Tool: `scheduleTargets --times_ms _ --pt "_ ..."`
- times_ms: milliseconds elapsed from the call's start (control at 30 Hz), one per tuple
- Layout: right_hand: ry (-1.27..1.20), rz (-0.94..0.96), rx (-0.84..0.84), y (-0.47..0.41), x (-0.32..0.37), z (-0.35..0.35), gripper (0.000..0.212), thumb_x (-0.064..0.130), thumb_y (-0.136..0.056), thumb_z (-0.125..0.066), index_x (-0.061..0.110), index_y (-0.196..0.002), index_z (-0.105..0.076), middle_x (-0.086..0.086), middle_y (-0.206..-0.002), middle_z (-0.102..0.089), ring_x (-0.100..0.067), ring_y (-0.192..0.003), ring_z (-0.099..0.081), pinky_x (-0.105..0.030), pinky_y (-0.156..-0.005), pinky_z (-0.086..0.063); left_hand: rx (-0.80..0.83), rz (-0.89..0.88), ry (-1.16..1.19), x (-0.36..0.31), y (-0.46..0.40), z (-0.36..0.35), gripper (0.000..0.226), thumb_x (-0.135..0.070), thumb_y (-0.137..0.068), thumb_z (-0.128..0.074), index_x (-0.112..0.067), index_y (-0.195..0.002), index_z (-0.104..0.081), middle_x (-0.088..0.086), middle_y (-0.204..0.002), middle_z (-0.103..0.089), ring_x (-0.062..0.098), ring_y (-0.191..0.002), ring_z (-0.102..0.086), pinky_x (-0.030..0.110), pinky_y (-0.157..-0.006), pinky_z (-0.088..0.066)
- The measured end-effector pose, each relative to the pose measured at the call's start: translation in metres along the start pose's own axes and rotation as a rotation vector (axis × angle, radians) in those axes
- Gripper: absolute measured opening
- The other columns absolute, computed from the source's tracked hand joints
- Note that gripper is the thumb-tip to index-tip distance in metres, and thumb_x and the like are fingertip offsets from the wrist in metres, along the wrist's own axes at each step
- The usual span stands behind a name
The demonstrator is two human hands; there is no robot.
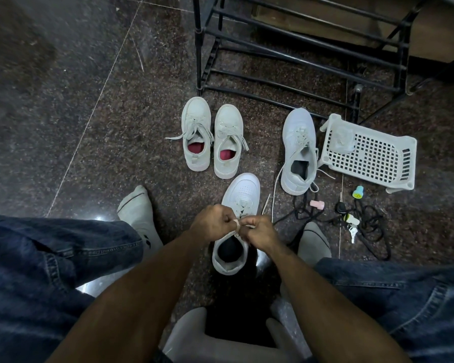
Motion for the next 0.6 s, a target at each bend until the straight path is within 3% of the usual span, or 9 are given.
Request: scheduleTargets --times_ms 133,333,467,600 --pt "-0.122 -0.147 0.046 0.000 0.006 -0.001 0.014 -0.005 -0.087 -0.060 0.006 -0.078 -0.063 -0.004 -0.058 -0.051 -0.009 -0.046 -0.044 -0.018 -0.045 -0.038 -0.050 -0.046 -0.222 0.000 -0.001 -0.002 0.015 -0.040 -0.086 -0.061 -0.030 -0.094 -0.069 -0.003 -0.097 -0.070 0.021 -0.089 -0.065 0.032 -0.073 -0.050" --pt "-0.187 -0.302 0.165 0.003 0.009 0.002 0.020 0.000 -0.091 -0.048 0.016 -0.085 -0.057 0.001 -0.063 -0.049 -0.010 -0.057 -0.045 -0.025 -0.061 -0.045 -0.177 -0.066 -0.200 0.004 0.008 -0.012 0.009 -0.029 -0.090 -0.059 -0.025 -0.097 -0.062 -0.003 -0.103 -0.064 0.021 -0.096 -0.061 0.033 -0.075 -0.049" --pt "-0.217 -0.327 0.138 0.003 0.011 0.001 0.018 0.003 -0.092 -0.048 0.016 -0.085 -0.059 0.000 -0.064 -0.050 -0.011 -0.056 -0.045 -0.025 -0.060 -0.044 -0.103 -0.033 -0.127 0.004 0.011 -0.014 0.017 -0.022 -0.086 -0.059 -0.027 -0.097 -0.071 -0.005 -0.103 -0.067 0.018 -0.096 -0.063 0.035 -0.078 -0.053" --pt "-0.217 -0.335 0.113 0.004 0.012 0.001 0.016 0.006 -0.092 -0.051 0.016 -0.084 -0.060 0.000 -0.062 -0.051 -0.010 -0.053 -0.046 -0.025 -0.058 -0.045 -0.020 0.025 -0.070 0.003 0.012 -0.010 0.022 -0.033 -0.075 -0.063 -0.030 -0.093 -0.074 -0.007 -0.088 -0.069 0.016 -0.084 -0.066 0.034 -0.074 -0.055"
Point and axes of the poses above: each hand's wrist, its own y-axis away from the middle knuckle, its own z-axis out of the back of the hand, x = y × z, the point moved 1 cm from there along -y, towards the middle knuckle
